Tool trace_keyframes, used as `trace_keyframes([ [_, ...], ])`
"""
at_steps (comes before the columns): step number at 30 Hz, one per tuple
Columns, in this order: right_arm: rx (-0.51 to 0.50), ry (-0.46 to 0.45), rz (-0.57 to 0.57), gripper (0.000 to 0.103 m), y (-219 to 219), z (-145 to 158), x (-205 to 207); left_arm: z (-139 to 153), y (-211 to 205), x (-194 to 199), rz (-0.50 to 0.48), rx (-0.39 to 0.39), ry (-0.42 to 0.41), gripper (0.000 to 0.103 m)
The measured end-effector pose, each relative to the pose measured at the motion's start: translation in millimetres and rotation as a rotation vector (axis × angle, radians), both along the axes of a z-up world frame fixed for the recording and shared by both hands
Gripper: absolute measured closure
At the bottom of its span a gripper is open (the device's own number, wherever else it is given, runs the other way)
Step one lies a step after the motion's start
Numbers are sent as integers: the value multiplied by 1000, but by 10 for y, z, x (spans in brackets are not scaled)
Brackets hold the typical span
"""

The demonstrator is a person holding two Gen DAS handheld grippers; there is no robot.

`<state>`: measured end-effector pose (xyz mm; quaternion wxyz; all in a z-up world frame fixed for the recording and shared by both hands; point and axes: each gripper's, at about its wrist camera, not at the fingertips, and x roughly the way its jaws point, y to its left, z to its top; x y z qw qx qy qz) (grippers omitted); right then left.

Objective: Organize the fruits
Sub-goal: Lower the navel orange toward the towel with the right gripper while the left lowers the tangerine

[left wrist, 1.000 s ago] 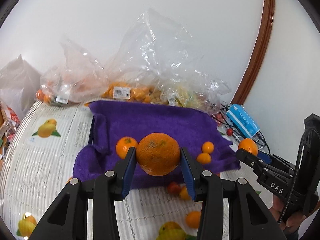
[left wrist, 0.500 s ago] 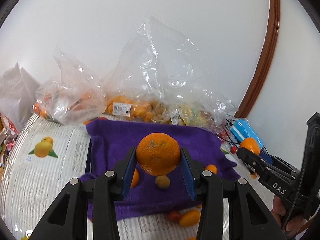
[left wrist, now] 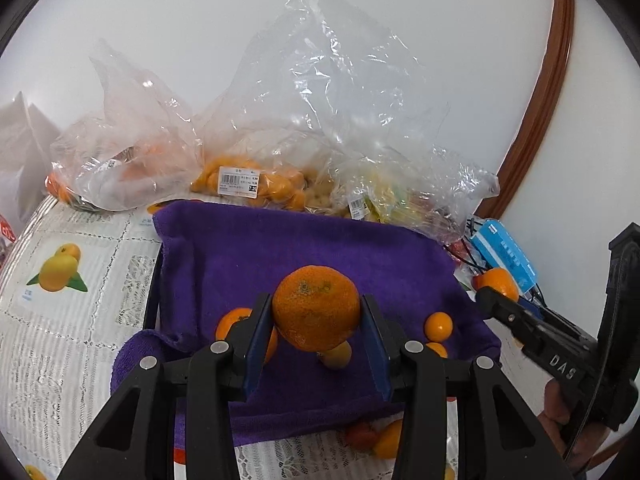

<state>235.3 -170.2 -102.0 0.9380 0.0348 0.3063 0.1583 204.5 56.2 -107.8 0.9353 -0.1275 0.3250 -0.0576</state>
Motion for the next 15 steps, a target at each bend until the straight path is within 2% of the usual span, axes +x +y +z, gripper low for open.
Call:
trace_keyframes([
  [15,14,1,-61,63,-202,-39,33,-105,30,62,9,4,20,62],
])
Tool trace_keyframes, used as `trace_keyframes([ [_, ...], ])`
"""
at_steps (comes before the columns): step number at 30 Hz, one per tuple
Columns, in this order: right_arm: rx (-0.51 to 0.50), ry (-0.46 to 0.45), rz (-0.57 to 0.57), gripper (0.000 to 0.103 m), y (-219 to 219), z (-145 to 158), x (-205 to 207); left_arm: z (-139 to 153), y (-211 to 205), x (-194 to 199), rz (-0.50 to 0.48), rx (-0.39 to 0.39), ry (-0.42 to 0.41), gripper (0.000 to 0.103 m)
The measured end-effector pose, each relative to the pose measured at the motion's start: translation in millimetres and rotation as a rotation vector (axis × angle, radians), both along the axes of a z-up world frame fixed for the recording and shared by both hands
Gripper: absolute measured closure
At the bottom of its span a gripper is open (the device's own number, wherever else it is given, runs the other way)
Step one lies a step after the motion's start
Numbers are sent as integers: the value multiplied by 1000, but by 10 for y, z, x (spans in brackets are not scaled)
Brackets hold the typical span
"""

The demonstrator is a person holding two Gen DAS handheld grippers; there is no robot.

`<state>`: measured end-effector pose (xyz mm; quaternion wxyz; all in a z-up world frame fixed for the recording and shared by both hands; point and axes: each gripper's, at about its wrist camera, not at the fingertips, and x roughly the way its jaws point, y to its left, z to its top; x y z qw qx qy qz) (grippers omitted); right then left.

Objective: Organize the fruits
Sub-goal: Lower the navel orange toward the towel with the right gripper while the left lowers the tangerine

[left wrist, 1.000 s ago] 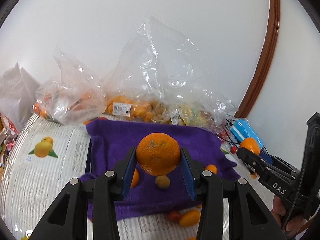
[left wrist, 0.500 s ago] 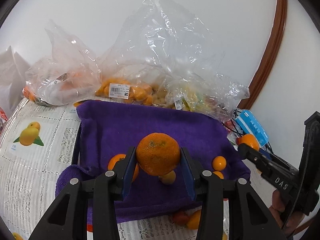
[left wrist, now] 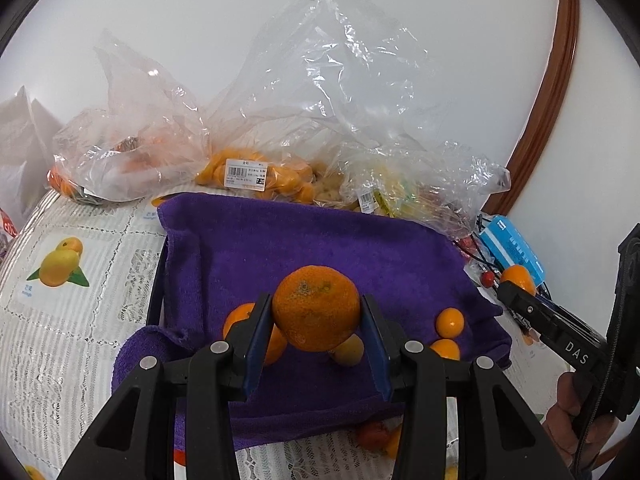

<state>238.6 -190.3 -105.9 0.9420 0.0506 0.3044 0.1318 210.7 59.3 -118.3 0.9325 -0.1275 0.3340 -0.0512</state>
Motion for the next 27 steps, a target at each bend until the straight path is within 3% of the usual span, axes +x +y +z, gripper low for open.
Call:
trace_keyframes([
  [27,-38,-2,-37,63,-62,-22,-7,-6,3,14,-3,7,6,62],
])
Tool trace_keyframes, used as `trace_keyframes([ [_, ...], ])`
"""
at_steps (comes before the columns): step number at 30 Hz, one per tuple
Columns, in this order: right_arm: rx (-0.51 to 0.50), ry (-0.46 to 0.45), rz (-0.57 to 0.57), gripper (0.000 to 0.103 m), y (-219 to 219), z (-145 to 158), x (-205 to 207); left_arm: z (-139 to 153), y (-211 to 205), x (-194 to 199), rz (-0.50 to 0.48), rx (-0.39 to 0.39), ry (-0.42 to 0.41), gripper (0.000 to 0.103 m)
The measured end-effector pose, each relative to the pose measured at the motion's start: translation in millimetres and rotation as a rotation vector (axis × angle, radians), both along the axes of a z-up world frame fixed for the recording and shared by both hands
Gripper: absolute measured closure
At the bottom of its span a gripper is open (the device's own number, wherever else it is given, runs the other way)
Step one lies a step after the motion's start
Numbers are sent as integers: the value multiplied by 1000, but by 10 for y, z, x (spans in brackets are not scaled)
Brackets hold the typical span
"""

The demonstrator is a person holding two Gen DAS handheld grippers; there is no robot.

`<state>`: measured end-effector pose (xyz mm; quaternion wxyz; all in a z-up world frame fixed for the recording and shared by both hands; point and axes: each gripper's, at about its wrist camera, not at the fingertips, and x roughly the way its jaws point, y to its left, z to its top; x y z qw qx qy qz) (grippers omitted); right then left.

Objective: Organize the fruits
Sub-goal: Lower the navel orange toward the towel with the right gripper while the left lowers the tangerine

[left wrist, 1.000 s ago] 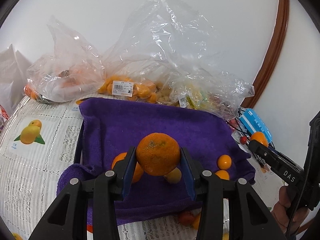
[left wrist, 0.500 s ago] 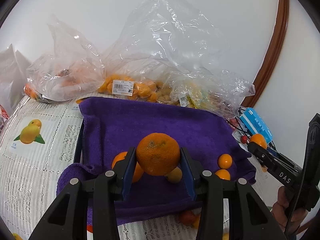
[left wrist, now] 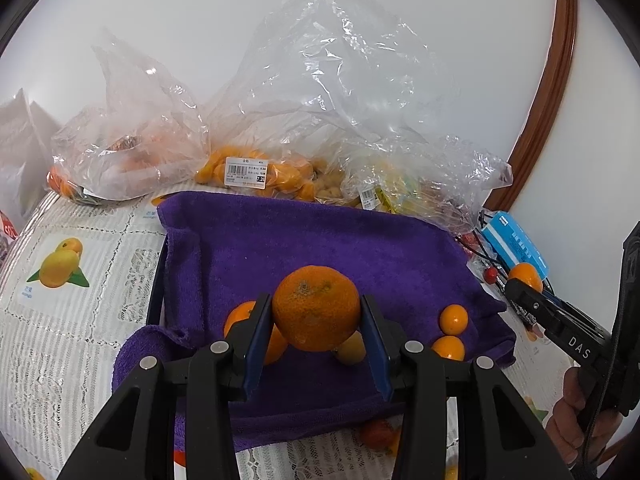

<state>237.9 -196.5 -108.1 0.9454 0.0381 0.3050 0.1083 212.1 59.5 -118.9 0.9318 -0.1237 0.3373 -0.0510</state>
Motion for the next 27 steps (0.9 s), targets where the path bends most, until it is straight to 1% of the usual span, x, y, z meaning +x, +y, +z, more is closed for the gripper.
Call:
trace_keyframes([
  [8,-15,-2,-8,63,-15,-1,-7,-4,15,6,6,1,2,62],
  [16,-28,17,0,63,7,-43,16,-19,28,20,17,5,15,62],
  [24,-37,61,27,63,78,-157,74,-46,28,34,21,7,26,62],
  [27,-59,77,41,63,132,-197,80,-49,28,37,22,8,28,62],
])
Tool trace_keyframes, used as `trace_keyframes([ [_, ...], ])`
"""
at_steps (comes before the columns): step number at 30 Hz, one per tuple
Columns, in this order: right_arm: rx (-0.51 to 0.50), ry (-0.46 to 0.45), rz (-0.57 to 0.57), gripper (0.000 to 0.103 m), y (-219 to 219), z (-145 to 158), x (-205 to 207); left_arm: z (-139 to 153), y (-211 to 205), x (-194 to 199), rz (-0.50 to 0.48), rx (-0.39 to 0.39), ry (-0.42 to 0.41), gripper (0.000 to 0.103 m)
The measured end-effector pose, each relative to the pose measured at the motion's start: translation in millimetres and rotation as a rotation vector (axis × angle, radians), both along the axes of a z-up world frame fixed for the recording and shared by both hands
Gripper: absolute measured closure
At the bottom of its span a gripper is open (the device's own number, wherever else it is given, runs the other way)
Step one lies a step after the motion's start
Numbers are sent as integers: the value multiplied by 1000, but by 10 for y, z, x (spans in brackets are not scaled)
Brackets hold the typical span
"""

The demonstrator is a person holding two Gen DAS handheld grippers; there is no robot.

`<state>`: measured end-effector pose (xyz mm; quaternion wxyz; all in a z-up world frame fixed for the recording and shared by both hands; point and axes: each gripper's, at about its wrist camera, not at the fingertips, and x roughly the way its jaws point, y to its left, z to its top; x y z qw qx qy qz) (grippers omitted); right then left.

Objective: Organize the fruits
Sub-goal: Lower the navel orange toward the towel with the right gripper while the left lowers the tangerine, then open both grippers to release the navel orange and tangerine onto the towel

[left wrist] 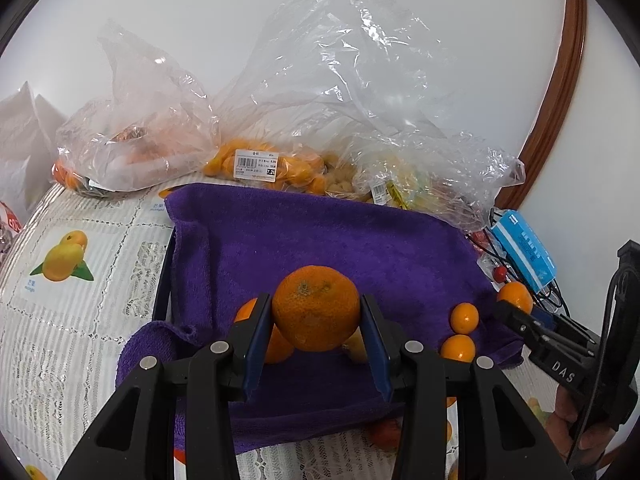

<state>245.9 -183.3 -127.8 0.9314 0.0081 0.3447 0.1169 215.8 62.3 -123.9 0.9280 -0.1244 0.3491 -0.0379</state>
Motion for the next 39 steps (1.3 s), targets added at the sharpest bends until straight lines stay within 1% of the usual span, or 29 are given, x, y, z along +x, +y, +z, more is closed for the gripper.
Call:
trace_keyframes([
  [3,-29,12,12,63,50,-34,4,-1,2,0,0,-3,-1,62],
  [6,-48,45,21,63,67,-91,28,-5,-2,0,0,-1,0,62],
  [10,-69,61,28,63,73,-136,37,-22,-36,15,-3,22,6,62],
  [15,-102,84,34,63,117,-195,50,-41,-56,29,-9,31,17,62],
  [17,-113,91,34,63,127,-218,54,-56,-62,44,-1,43,27,62],
  [22,-120,113,26,62,123,-268,80,-81,-55,64,5,38,41,62],
  [30,-126,74,38,62,134,-202,31,-80,-76,69,4,44,45,62],
  [36,-113,42,44,61,138,-126,-18,-60,-119,41,-14,40,29,62],
  [39,-107,32,43,60,137,-108,-33,-44,-145,27,-23,44,24,59],
])
